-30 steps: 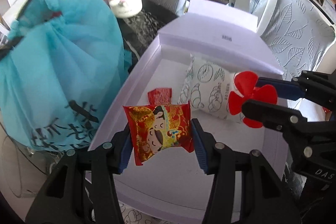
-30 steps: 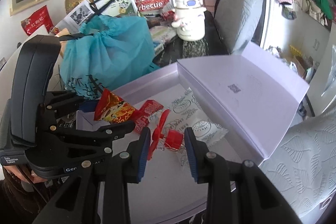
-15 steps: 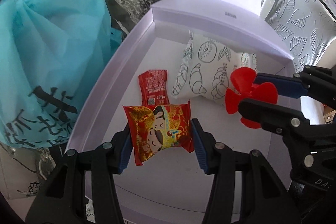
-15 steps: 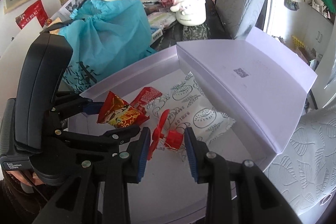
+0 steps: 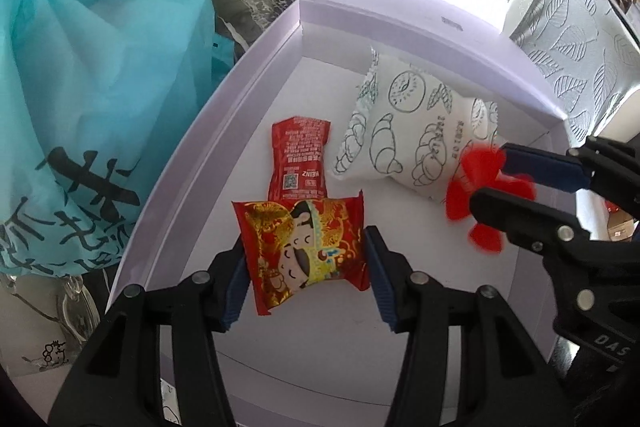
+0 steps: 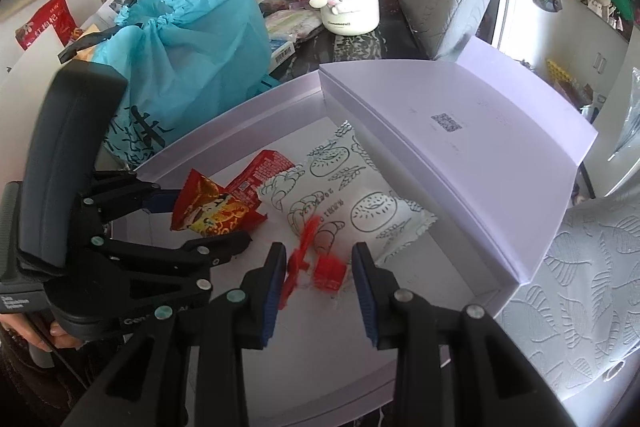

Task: Organize objects
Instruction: 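Lower the packet into the box and open the left gripper while the right gripper releases the fan, then withdraw both grippers from the box back toward the remaining snacks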

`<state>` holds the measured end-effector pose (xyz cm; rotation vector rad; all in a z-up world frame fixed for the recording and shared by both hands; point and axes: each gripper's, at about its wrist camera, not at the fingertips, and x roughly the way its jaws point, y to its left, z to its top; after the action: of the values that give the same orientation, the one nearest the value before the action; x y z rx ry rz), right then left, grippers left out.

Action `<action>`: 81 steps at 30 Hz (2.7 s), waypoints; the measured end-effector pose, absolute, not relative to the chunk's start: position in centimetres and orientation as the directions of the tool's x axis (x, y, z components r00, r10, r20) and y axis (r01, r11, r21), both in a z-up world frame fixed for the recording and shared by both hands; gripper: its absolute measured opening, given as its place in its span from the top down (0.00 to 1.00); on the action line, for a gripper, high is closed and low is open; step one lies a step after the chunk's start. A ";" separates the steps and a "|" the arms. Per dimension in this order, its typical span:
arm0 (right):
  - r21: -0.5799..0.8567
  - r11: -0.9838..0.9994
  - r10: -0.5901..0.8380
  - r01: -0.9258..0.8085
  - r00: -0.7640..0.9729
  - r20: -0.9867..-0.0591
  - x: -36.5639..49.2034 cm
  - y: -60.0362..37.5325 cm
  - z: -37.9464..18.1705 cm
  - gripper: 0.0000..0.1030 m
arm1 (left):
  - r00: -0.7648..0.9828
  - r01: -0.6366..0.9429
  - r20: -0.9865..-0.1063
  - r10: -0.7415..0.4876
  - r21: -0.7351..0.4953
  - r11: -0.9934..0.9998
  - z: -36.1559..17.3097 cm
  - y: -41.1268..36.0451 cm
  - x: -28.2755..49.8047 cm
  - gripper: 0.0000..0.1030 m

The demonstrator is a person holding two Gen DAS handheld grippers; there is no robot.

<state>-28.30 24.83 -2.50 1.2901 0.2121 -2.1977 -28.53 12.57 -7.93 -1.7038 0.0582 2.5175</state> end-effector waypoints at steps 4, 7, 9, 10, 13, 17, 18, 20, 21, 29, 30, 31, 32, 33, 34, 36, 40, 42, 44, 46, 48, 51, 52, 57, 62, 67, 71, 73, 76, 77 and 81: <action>0.128 -0.831 -0.378 0.542 -0.381 -0.843 -28.3 24.9 -2.2 0.67 | -0.381 -0.093 -0.923 0.048 -0.013 -0.996 -7.2 12.3 -28.3 0.48; 0.124 -0.831 -0.380 0.542 -0.390 -0.839 -28.1 24.9 -1.9 0.67 | -0.396 -0.087 -0.917 0.051 -0.018 -0.996 -6.5 12.1 -28.1 0.48; 0.119 -0.833 -0.378 0.541 -0.397 -0.836 -28.0 24.9 -1.6 0.67 | -0.402 -0.084 -0.915 0.042 -0.009 -0.996 -6.1 12.0 -27.9 0.48; 0.114 -0.834 -0.375 0.540 -0.404 -0.835 -27.9 24.9 -1.4 0.67 | -0.401 -0.082 -0.915 0.037 -0.005 -0.997 -5.9 11.9 -27.9 0.48; 0.107 -0.840 -0.371 0.532 -0.420 -0.828 -27.7 25.1 -0.8 0.66 | -0.410 -0.073 -0.911 0.038 -0.009 -0.997 -5.4 11.7 -27.7 0.48; 0.099 -0.850 -0.365 0.518 -0.442 -0.819 -27.5 25.5 0.0 0.63 | -0.419 -0.058 -0.907 0.024 0.001 -0.998 -4.7 11.4 -27.5 0.42; 0.098 -0.852 -0.365 0.515 -0.449 -0.816 -27.4 25.6 0.2 0.62 | -0.423 -0.053 -0.906 0.017 0.006 -0.999 -4.5 11.3 -27.5 0.40; 0.094 -0.858 -0.361 0.504 -0.463 -0.809 -27.2 25.9 0.8 0.60 | -0.436 -0.048 -0.900 0.006 0.016 -0.999 -3.8 11.3 -26.9 0.40; 0.094 -0.861 -0.360 0.500 -0.469 -0.806 -27.2 26.0 1.0 0.60 | -0.445 -0.049 -0.895 0.008 0.015 -0.999 -3.5 11.2 -26.9 0.40; 0.059 -0.880 -0.337 0.472 -0.532 -0.776 -26.0 26.6 3.6 0.45 | -0.522 -0.036 -0.853 0.001 0.022 -0.999 -0.5 11.0 -25.3 0.32; 0.052 -0.881 -0.335 0.470 -0.544 -0.770 -25.8 26.7 4.0 0.44 | -0.528 -0.035 -0.850 0.001 0.020 -0.999 -0.2 11.0 -25.0 0.32; 0.045 -0.883 -0.332 0.468 -0.554 -0.763 -25.5 26.8 4.3 0.42 | -0.534 -0.033 -0.845 0.001 0.019 -0.999 0.1 11.0 -24.9 0.31; 0.040 -0.884 -0.330 0.466 -0.560 -0.760 -25.3 26.8 4.5 0.41 | -0.541 -0.030 -0.841 -0.001 0.021 -0.999 0.3 11.0 -24.9 0.31; 0.033 -0.886 -0.326 0.463 -0.570 -0.755 -25.1 26.8 4.9 0.40 | -0.547 -0.027 -0.837 -0.003 0.021 -0.999 0.7 10.9 -24.6 0.30; 0.029 -0.887 -0.324 0.462 -0.575 -0.751 -25.0 26.9 5.1 0.40 | -0.554 -0.024 -0.833 -0.005 0.022 -0.999 1.0 10.9 -24.4 0.30; 0.021 -0.889 -0.321 0.458 -0.588 -0.743 -24.7 27.0 5.7 0.40 | -0.565 -0.018 -0.825 -0.004 0.017 -1.000 1.6 10.7 -23.9 0.30; 0.013 -0.888 -0.323 0.459 -0.604 -0.729 -24.1 27.2 6.5 0.40 | -0.582 0.002 -0.813 -0.019 0.022 -1.000 2.6 10.2 -23.3 0.29; 0.009 -0.882 -0.333 0.471 -0.610 -0.720 -23.7 27.0 6.9 0.40 | -0.584 0.019 -0.812 -0.031 0.024 -1.000 2.9 9.8 -23.0 0.29; 0.003 -0.877 -0.338 0.481 -0.612 -0.715 -23.3 26.8 7.1 0.40 | -0.583 0.034 -0.811 -0.038 0.022 -0.999 3.0 9.4 -22.7 0.29; 0.000 -0.870 -0.345 0.492 -0.611 -0.713 -23.1 26.5 7.2 0.40 | -0.582 0.054 -0.811 -0.057 0.031 -0.998 3.1 9.1 -22.4 0.29; 0.000 -0.865 -0.352 0.502 -0.607 -0.712 -22.9 26.2 7.4 0.39 | -0.585 0.070 -0.808 -0.076 0.043 -0.997 3.1 8.9 -22.0 0.29; 0.013 -0.850 -0.378 0.527 -0.592 -0.712 -22.5 25.6 7.5 0.39 | -0.590 0.085 -0.802 -0.089 0.047 -0.995 3.5 8.6 -21.1 0.29; 0.012 -0.845 -0.383 0.535 -0.589 -0.712 -22.4 25.4 7.6 0.39 | -0.594 0.093 -0.799 -0.093 0.047 -0.995 3.6 8.4 -20.9 0.29; 0.009 -0.823 -0.404 0.568 -0.574 -0.712 -21.5 24.3 7.7 0.39 | -0.609 0.155 -0.777 -0.161 0.083 -0.984 4.6 7.6 -19.2 0.29; 0.007 -0.796 -0.430 0.605 -0.557 -0.710 -20.6 23.1 7.9 0.39 | -0.635 0.186 -0.745 -0.203 0.107 -0.977 5.6 7.0 -17.4 0.27; 0.002 -0.764 -0.459 0.645 -0.542 -0.704 -19.6 22.0 8.2 0.39 | -0.617 0.227 -0.755 -0.220 0.097 -0.969 5.4 5.6 -16.3 0.26; 0.013 -0.739 -0.482 0.673 -0.515 -0.709 -19.1 21.0 8.0 0.38 | -0.613 0.254 -0.753 -0.238 0.097 -0.962 5.5 4.8 -15.3 0.26; 0.019 -0.723 -0.496 0.691 -0.499 -0.711 -18.8 20.5 7.9 0.38 | -0.613 0.281 -0.745 -0.263 0.106 -0.954 5.6 4.5 -14.7 0.26; 0.016 -0.707 -0.501 0.707 -0.485 -0.716 -18.4 19.7 7.7 0.38 | -0.617 0.315 -0.725 -0.306 0.129 -0.940 6.1 4.1 -13.8 0.25; 0.016 -0.702 -0.505 0.712 -0.481 -0.717 -18.2 19.5 7.7 0.38 | -0.616 0.317 -0.725 -0.307 0.129 -0.940 6.2 4.0 -13.6 0.25; 0.017 -0.678 -0.518 0.735 -0.462 -0.720 -17.6 18.8 7.5 0.38 | -0.611 0.326 -0.725 -0.316 0.133 -0.936 6.2 3.7 -12.9 0.25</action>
<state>-17.61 18.78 7.55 0.9264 0.3838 -2.1572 -12.91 3.73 6.19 -1.4337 -0.0216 3.1941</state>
